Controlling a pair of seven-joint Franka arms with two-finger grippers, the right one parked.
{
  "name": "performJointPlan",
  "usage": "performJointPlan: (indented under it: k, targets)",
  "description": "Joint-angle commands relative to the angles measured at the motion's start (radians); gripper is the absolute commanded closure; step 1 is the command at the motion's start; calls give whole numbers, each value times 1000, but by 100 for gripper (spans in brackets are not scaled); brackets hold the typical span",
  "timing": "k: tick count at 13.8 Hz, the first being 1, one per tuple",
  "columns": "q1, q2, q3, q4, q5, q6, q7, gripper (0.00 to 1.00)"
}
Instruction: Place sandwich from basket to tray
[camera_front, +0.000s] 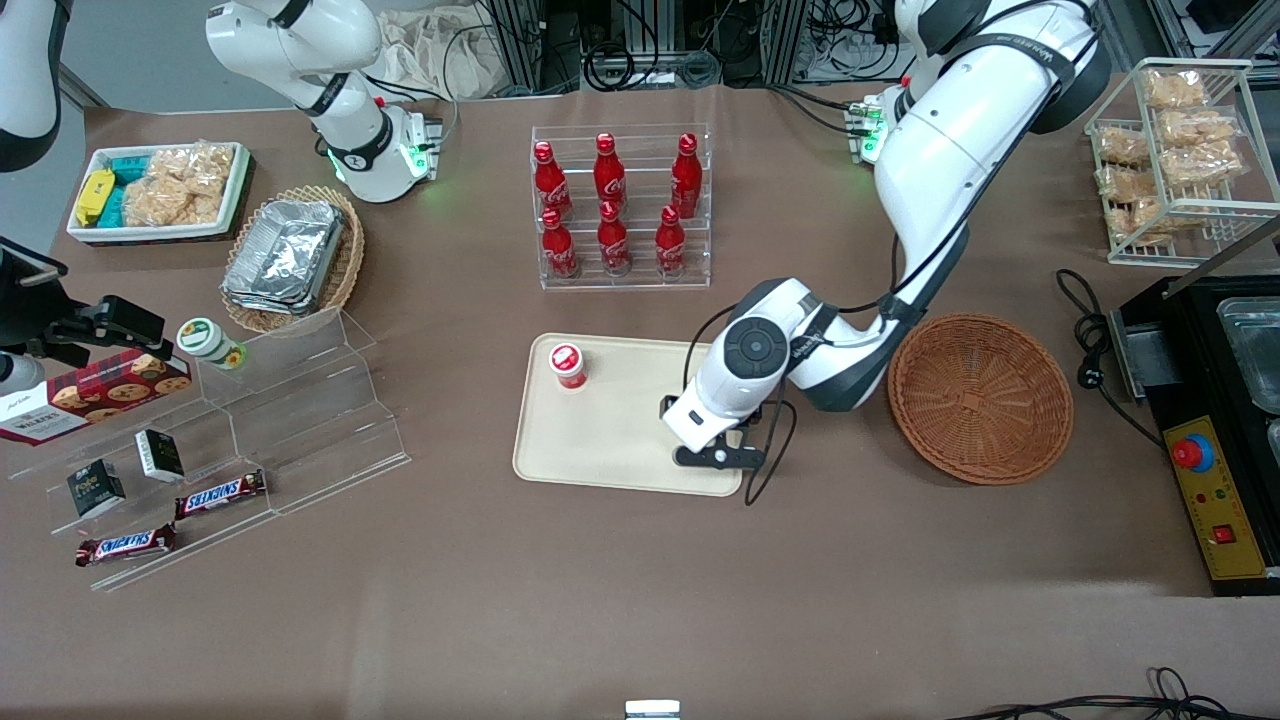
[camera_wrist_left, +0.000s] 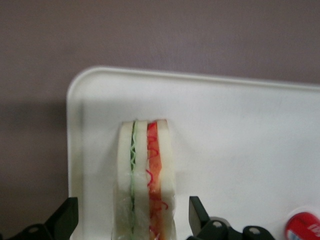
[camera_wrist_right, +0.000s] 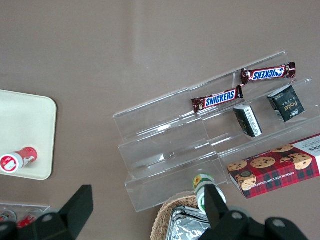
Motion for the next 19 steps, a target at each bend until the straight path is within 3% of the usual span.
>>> performJointPlan:
  k: [1, 4, 7, 10, 15, 19]
  targets:
    - [38, -189, -3, -11, 4, -143, -90, 0]
    - [78, -344, -1, -17, 1, -238, -240, 0]
    - [173, -464, -6, -25, -1, -339, -199, 0]
    - [268, -550, -6, -51, -105, -417, 13, 0]
    - [421, -640, 3, -53, -195, -591, 381, 0]
    - [276, -781, 311, -118, -275, -662, 604, 0]
